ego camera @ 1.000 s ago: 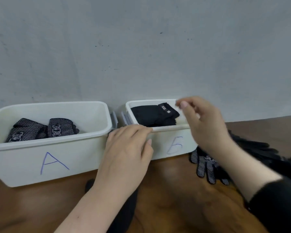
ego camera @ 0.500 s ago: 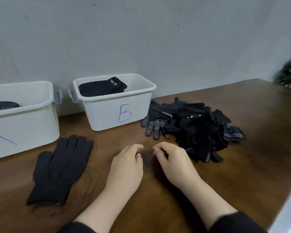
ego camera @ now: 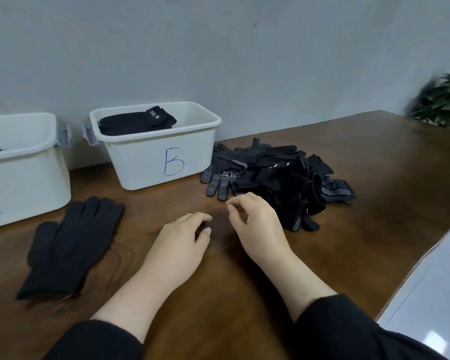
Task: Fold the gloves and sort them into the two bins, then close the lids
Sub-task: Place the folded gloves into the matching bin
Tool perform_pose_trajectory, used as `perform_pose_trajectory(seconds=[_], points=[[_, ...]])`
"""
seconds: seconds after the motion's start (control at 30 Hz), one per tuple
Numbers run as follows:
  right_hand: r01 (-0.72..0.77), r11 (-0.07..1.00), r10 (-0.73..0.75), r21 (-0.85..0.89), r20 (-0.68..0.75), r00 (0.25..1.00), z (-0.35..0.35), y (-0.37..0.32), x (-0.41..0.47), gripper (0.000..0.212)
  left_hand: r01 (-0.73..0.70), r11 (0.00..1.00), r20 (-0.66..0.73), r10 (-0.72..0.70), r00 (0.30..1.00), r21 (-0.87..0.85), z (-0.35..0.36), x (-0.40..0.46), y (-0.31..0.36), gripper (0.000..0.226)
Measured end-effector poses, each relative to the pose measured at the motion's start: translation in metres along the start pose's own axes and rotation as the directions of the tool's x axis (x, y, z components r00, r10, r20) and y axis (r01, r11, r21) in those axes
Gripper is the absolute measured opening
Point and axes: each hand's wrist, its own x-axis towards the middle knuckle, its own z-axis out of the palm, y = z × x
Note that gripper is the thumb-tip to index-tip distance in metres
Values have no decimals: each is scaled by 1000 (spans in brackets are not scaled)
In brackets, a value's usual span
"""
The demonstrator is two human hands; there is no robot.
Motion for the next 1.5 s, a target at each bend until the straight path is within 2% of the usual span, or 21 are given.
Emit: perform_pose_trajectory(seconds=[0.2,0.3,0.37,0.43,0.5,0.53,0.6,0.67,0.7,0.83,0.93,1.0,1.1,1.17,1.27,1.33,1.37,1.4,1.43,1.5], points=[[95,976,-102,-196,-23,995,3,17,10,18,-9,1000,-3,9,1000,-19,0,0,-2,28],[118,943,-141,-310,-51,989,2,23,22,30,-33,999,-29,31,999,-41,-1,0,-3,29],[76,895,-79,-439,12,997,-1,29,38,45,-41,997,-58,37,998,-68,-1,1,-4,28],[40,829,49,-557,144,988,-5,35,57,52,-42,994,-86,33,996,-100,-2,3,-6,28],[50,794,84,-606,191,978,-7,42,73,35,-51,991,-114,37,993,-122,-3,3,-8,27],[41,797,73,-602,163,984,-10,43,80,25,-55,990,-126,39,991,-128,-3,3,-9,27],[-68,883,96,-465,37,995,-21,38,93,22,-60,988,-151,38,988,-141,-5,4,-11,28],[-182,966,179,-182,-31,983,-38,24,103,22,-61,984,-190,28,981,-170,-7,6,-12,28],[-201,977,198,-68,-48,979,-46,16,108,23,-60,978,-217,15,976,-201,-8,8,-13,28],[-173,971,196,163,-142,970,-72,-25,120,21,-55,905,-299,-81,951,-422,-16,9,-10,26],[-245,894,251,375,33,967,-75,-52,112,25,-90,774,-293,-127,948,-627,-27,1,-1,38],[-289,869,234,402,181,955,-69,-66,99,27,-105,634,-259,-154,953,-766,-33,-3,4,46],[-303,861,203,409,269,941,-57,-78,80,27,-81,448,-180,-184,966,-890,-38,-8,6,37],[-320,862,198,394,319,927,-50,-80,71,23,-32,419,-145,-241,960,-908,-42,-12,4,24],[-395,814,170,426,476,863,-47,-79,65,12,26,354,-130,-407,904,-935,-48,-17,-3,15],[-445,756,113,480,574,811,-44,-79,63,27,53,284,-91,-469,878,-957,-54,-21,-10,15],[-435,772,116,464,569,814,-39,-79,62,30,79,277,-67,-482,874,-958,-55,-24,-13,18],[-404,816,141,413,536,833,-32,-78,60,33,124,340,-62,-488,871,-932,-55,-27,-19,23],[-367,869,169,333,497,851,-22,-75,59,37,179,490,-96,-485,869,-853,-54,-30,-24,30],[-274,955,202,112,430,880,2,-66,47,50,248,822,-243,-417,876,-513,-52,-38,-35,43]])
